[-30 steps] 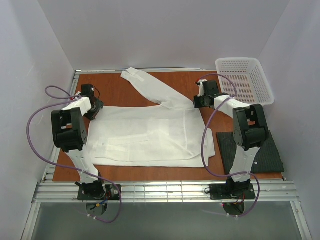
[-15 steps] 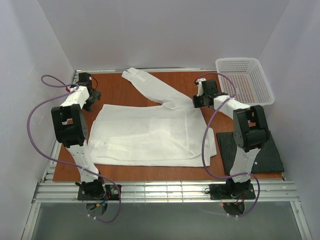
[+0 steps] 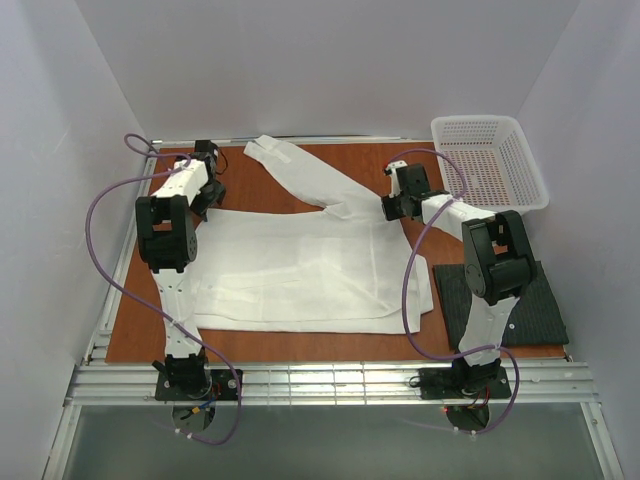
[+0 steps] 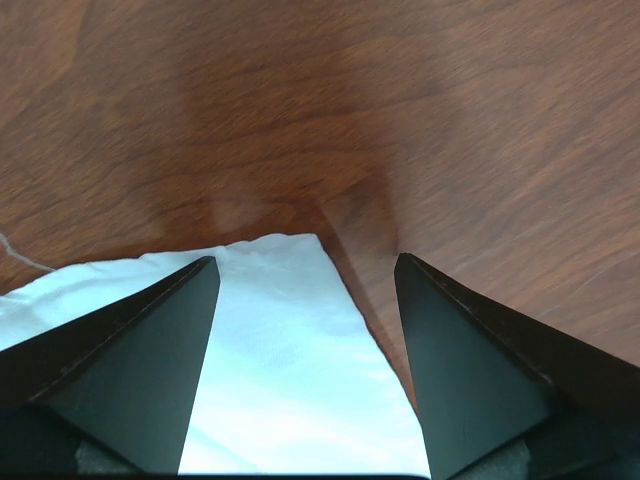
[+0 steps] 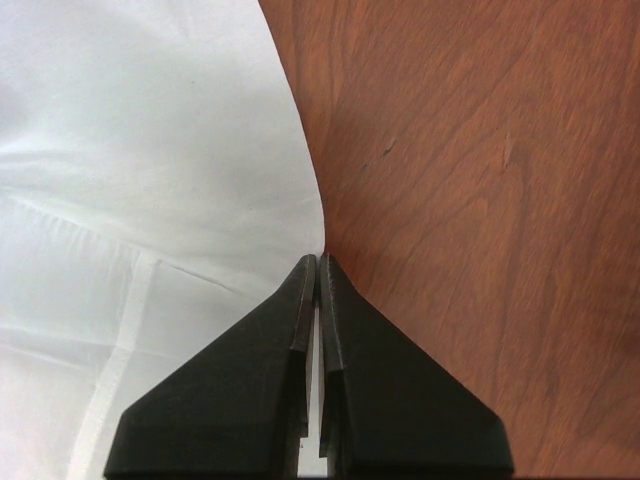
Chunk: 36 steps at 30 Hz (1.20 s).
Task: Fold and stack the long sleeve shirts
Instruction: Fold the shirt
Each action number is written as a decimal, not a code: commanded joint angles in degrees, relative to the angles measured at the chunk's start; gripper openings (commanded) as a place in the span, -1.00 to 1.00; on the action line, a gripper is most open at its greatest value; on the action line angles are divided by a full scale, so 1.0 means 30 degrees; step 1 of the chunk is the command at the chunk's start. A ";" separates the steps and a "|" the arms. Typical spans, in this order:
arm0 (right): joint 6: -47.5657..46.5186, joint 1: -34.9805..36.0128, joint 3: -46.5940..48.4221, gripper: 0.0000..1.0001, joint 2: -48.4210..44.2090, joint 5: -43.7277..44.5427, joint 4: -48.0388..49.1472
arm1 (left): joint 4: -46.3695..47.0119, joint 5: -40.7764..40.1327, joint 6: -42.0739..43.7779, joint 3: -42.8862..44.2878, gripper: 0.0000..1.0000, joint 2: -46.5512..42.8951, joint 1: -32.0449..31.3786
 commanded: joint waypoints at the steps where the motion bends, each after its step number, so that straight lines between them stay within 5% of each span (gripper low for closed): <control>1: -0.0244 0.0233 -0.0340 -0.97 -0.0485 0.0504 0.0662 | -0.1524 -0.1116 -0.0530 0.0958 0.36 0.0078 -0.0413; 8: -0.0244 0.0321 -0.0633 -0.97 -0.0515 0.0591 0.0750 | -0.2024 -0.1586 -0.0501 0.0405 0.21 0.1016 -0.0413; 13: -0.0478 0.0322 -0.0517 -0.97 -0.0837 0.0796 0.0721 | -0.2140 -0.1906 -0.0268 0.0227 -0.46 0.1193 -0.0413; 19: -0.0683 0.0263 0.0097 -0.97 -0.1305 0.1352 0.0721 | -0.2287 -0.2493 0.0465 0.0930 -1.00 0.0493 -0.0413; 27: -0.0303 -0.0264 -0.0192 -0.97 -0.3352 0.1003 0.0808 | -0.1117 -0.2524 0.1285 -0.0648 -1.00 -0.1793 -0.0267; 36: 0.0077 -0.0558 -0.2416 -0.97 -0.4821 -0.0111 0.1599 | 0.2252 -0.0708 0.0935 -0.5833 -1.00 -0.5394 0.0875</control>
